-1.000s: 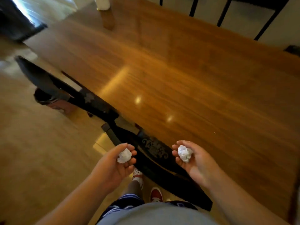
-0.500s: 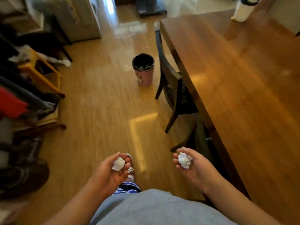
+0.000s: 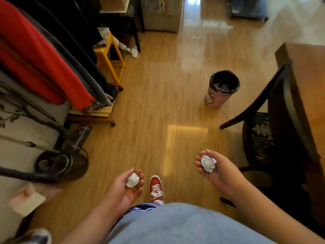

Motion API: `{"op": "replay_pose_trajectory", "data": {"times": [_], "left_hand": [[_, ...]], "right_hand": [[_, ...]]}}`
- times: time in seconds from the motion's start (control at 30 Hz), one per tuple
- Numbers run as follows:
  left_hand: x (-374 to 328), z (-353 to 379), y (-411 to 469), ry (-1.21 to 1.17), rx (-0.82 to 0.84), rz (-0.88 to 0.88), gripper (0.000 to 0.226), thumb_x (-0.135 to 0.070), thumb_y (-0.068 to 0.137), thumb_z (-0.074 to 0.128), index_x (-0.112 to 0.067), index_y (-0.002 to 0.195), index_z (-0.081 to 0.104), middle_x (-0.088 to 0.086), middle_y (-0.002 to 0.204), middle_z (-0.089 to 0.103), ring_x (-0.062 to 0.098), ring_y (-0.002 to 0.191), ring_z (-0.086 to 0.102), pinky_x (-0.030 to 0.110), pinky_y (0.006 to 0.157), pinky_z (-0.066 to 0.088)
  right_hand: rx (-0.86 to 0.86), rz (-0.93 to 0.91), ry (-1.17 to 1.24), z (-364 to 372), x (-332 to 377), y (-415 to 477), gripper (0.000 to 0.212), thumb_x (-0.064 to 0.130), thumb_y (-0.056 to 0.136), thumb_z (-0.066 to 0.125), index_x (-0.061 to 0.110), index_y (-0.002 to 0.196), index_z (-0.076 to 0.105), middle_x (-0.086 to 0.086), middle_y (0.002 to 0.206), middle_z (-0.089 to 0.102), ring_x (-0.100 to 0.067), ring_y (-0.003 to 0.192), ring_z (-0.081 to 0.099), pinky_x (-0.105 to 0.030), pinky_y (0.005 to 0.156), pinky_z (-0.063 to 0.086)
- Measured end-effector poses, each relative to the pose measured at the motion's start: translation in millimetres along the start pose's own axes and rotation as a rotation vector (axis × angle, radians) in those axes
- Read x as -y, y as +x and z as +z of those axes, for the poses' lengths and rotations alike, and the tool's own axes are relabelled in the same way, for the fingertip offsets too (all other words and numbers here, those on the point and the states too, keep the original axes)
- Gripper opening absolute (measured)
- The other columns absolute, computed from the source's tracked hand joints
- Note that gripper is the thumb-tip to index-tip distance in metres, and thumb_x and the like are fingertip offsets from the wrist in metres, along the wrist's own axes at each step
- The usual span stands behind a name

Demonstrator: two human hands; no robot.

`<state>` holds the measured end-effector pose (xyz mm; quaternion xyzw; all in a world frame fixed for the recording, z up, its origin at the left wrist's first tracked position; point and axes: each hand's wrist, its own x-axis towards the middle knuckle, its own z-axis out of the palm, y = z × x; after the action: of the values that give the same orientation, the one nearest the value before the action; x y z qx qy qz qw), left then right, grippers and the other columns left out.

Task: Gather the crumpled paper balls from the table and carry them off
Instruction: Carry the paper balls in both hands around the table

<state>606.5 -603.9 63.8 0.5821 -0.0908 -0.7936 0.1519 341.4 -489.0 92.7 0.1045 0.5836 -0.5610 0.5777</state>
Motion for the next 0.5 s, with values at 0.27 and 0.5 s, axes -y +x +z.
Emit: {"op": "replay_pose_trajectory", "data": {"times": [0.27, 0.5], "left_hand": [[-105, 96, 61, 0.110, 0.114, 0.006, 0.022, -0.023, 0.091, 0.053, -0.010, 0.079, 0.067, 0.007, 0.071, 0.069, 0.015, 0.056, 0.064, 0.025, 0.046, 0.052], [-169, 206, 119, 0.174, 0.205, 0.029, 0.026, -0.024, 0.093, 0.051, -0.013, 0.077, 0.068, 0.005, 0.073, 0.070, 0.014, 0.058, 0.065, 0.023, 0.048, 0.052]], "right_hand": [[-0.157, 0.040, 0.073, 9, 59, 58, 0.022, 0.024, 0.089, 0.062, 0.004, 0.096, 0.067, -0.013, 0.082, 0.074, -0.022, 0.071, 0.071, -0.030, 0.059, 0.058], [-0.198, 0.094, 0.119, -4, 125, 127, 0.022, 0.023, 0.090, 0.061, 0.003, 0.098, 0.066, -0.014, 0.081, 0.072, -0.022, 0.067, 0.071, -0.029, 0.054, 0.058]]}}
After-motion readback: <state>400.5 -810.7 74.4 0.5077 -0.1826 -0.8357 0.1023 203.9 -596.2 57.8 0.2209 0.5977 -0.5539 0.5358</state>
